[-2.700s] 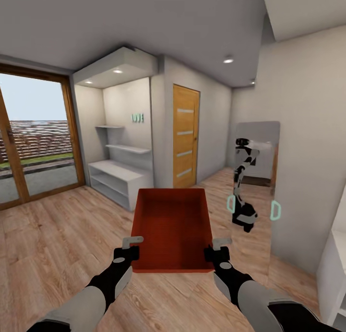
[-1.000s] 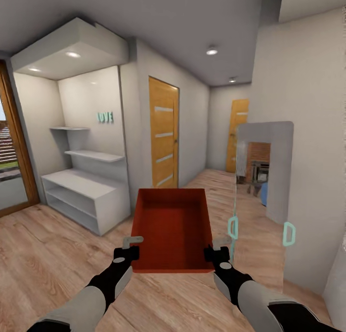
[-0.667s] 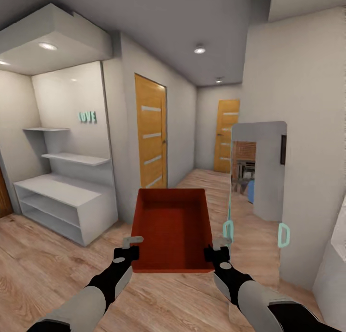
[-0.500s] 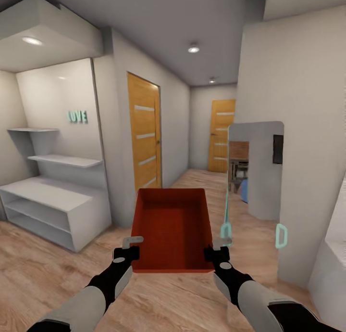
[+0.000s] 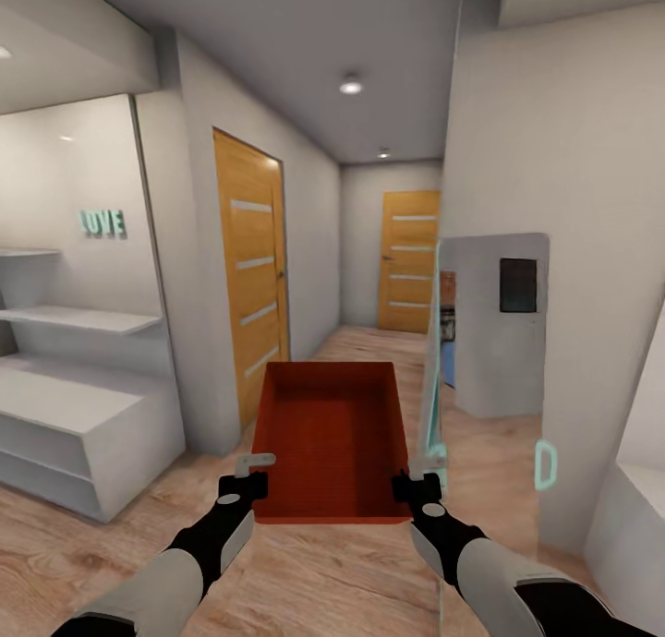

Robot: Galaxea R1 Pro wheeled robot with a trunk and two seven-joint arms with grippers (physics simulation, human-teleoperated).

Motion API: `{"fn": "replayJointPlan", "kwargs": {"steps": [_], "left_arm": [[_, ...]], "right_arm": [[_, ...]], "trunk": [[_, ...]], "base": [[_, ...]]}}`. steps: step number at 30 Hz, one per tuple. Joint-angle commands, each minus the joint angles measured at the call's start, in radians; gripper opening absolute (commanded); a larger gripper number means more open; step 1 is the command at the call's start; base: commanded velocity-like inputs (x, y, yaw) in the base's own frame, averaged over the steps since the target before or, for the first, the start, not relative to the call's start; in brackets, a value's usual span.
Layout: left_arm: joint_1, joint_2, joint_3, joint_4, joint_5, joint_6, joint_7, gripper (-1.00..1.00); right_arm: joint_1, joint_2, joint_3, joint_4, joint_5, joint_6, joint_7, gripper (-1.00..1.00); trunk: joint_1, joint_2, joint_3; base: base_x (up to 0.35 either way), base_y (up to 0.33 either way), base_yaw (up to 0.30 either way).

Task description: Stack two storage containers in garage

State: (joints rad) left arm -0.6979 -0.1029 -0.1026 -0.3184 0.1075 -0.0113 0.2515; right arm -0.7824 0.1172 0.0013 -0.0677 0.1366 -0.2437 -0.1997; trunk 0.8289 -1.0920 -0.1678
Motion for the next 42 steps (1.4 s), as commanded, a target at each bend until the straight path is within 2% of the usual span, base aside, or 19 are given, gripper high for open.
{"fn": "replayJointPlan", "kwargs": {"steps": [1,25,42], "left_arm": [[-0.002,0.012,0.018,-0.004,-0.008,-0.068,0.019,-1.0],[-0.002,0.012,0.018,-0.004,-0.008,-0.068,0.019,-1.0],[-0.002,0.012,0.018,-0.004,-0.008,-0.068,0.019,-1.0]], "right_arm": [[-0.001,-0.007,-0.032,0.003,-0.003,-0.003,-0.009,-1.0],[-0.001,-0.007,-0.032,0.003,-0.003,-0.003,-0.009,-1.0],[-0.001,-0.007,-0.032,0.003,-0.003,-0.002,-0.009,-1.0]], "trunk": [[0.001,-0.001,-0.001],[0.001,-0.001,-0.001],[0.001,-0.001,-0.001]], "base": [[0.32,0.182,-0.01],[0.32,0.181,-0.008],[0.32,0.181,-0.24]]}}
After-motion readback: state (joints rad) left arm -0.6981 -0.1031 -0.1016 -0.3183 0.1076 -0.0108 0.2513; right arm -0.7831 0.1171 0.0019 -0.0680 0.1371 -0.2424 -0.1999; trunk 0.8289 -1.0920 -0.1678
